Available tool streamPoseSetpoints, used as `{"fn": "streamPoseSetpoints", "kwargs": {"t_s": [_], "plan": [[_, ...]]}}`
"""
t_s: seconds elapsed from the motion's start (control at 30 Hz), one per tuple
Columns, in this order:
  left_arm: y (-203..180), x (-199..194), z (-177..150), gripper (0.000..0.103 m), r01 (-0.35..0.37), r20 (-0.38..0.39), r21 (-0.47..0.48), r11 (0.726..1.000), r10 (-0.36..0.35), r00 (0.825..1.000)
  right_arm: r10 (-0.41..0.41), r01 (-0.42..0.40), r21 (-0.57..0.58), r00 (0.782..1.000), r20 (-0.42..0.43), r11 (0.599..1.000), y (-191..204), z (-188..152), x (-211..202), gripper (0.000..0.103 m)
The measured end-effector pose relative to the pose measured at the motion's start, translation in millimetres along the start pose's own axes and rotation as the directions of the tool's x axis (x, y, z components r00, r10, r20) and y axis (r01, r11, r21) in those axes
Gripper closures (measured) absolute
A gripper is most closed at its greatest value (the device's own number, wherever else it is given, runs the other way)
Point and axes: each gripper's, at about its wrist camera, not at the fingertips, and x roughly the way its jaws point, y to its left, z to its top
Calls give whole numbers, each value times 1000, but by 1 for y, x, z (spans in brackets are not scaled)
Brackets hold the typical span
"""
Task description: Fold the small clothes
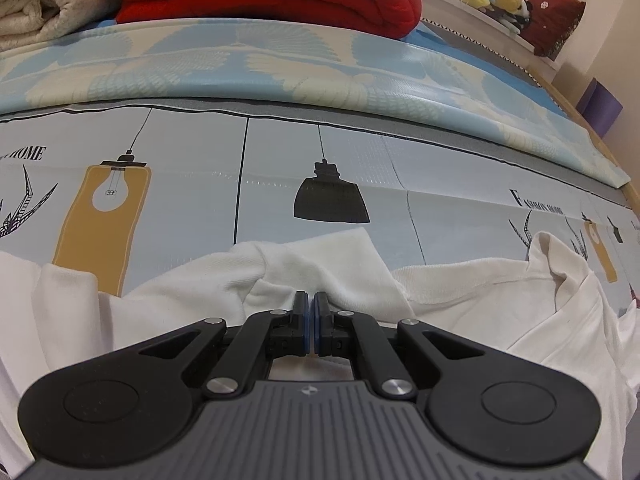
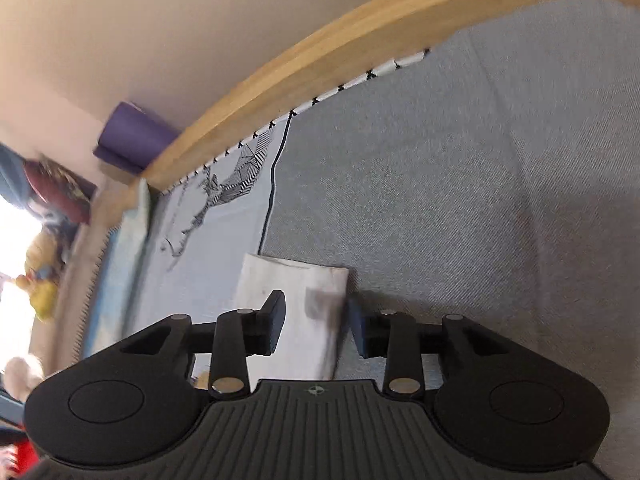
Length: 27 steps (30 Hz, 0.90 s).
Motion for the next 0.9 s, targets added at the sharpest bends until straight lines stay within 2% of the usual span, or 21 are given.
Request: {"fn": "streamPoseSetpoints", "kwargs": {"t_s": [0.07,0.1,0.13,0.23,0.33,0.4,0.47,0.53,0.57,0.63,0.7,0.77,0.8,0.83,0.87,0.9], "plan": [[0,-6,3,99,-4,-4,-20,1000,4,1000,10,-10,9,1000,5,1000,1,0,5,72],[1,-13,5,98,-8,1,-46,999,9,1000,10,-10,0,1000,11,1000,4,0,5,89],[2,-23,7,98,-14,15,-79,997,16,1000,10,-10,-6,1000,19,1000,7,1,5,92],[-1,-66,17,97,-51,49,-128,990,58,997,28,-28,0,995,96,1000,22,-1,-7,95],[-1,-113,25,97,-117,32,-158,980,124,992,52,-30,-134,986,161,990,61,-11,-31,95],[7,-150,25,97,-98,49,-209,973,110,993,75,-27,-233,978,196,972,94,-25,-51,95],[16,-186,20,92,-59,90,-220,974,81,993,116,-40,-327,969,216,944,124,-41,-80,96],[28,-218,11,84,-42,141,-223,974,75,987,204,-91,-446,955,214,891,160,-66,-112,96],[34,-230,7,82,-43,161,-234,971,82,983,266,-132,-510,943,199,850,178,-83,-131,96],[51,-246,-4,82,-65,195,-261,963,119,974,387,-218,-647,913,130,730,216,-128,-165,96],[70,-249,-15,82,-106,169,-302,948,162,972,499,-327,-741,866,12,586,248,-184,-198,96],[86,-246,-22,82,-126,134,-334,934,179,975,566,-432,-794,813,-138,428,272,-251,-223,95],[92,-244,-25,82,-136,116,-346,928,186,976,579,-483,-804,785,-221,348,281,-290,-233,95],[96,-243,-27,82,-140,109,-350,926,189,976,576,-530,-799,761,-299,285,288,-326,-240,94],[99,-242,-27,82,-146,105,-344,927,193,976,552,-584,-781,736,-392,224,292,-364,-244,91],[103,-240,-29,82,-154,101,-333,930,198,975,493,-640,-752,711,-501,158,294,-406,-244,85]]}}
